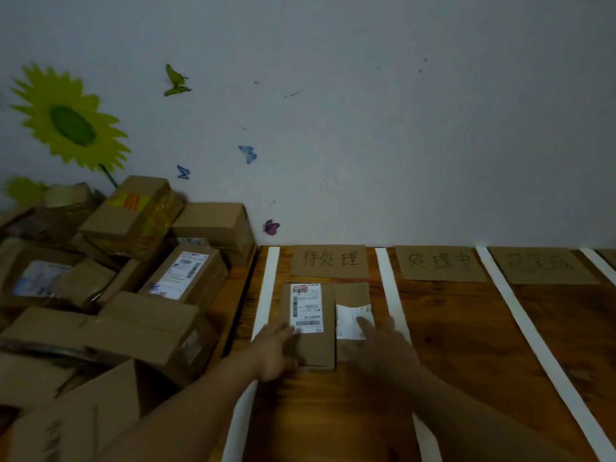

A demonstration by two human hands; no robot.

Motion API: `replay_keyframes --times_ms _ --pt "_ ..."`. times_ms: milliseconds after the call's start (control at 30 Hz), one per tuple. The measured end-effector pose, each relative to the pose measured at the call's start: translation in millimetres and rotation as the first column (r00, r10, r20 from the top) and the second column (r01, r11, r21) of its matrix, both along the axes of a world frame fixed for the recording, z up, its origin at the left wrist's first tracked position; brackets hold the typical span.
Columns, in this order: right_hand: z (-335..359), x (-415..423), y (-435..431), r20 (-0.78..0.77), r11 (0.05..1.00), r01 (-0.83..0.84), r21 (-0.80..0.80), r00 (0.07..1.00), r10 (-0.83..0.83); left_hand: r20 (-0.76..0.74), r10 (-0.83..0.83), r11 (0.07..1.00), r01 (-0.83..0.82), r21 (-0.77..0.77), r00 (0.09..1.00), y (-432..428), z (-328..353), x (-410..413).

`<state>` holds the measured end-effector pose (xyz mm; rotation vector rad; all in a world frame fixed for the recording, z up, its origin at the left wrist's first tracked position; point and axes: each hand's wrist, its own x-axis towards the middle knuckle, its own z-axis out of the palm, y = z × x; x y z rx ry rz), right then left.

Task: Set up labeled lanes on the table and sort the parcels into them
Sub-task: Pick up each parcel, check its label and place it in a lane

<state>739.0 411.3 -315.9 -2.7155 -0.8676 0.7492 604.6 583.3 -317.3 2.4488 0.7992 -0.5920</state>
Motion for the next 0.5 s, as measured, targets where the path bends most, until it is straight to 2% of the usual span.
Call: replay_keyframes --times_ms 133,233,333,400,500 --pt "39.9 -8.4 42.8 0.178 0.979 -0.103 0.176 0.981 0.071 0.095 0.08 0.991 -0.09 0.1 0.992 28.8 56.9 -37.5" --pt "69.4 -38.8 83.9 0.202 0.959 -0.226 0.171 0.961 0.19 0.129 0.135 0.978 -0.153 0.139 0.982 62.7 84.1 -84.1" --pt "94.5 -79.6 122.6 0.263 0.935 -0.324 0.147 0.924 0.279 0.139 0.167 0.947 -0.198 0.253 0.976 99.4 102.1 -136.7" --pt "105.0 -110.5 148.3 0.237 0.932 -0.329 0.152 0.927 0.289 0.165 0.211 0.936 -0.248 0.251 0.964 119.4 111.5 -171.8" --pt "106.2 -152.1 183.5 0.127 0.936 -0.282 0.21 0.957 0.26 0.158 0.305 0.931 -0.329 0.159 0.939 147.8 116.0 -215.2"
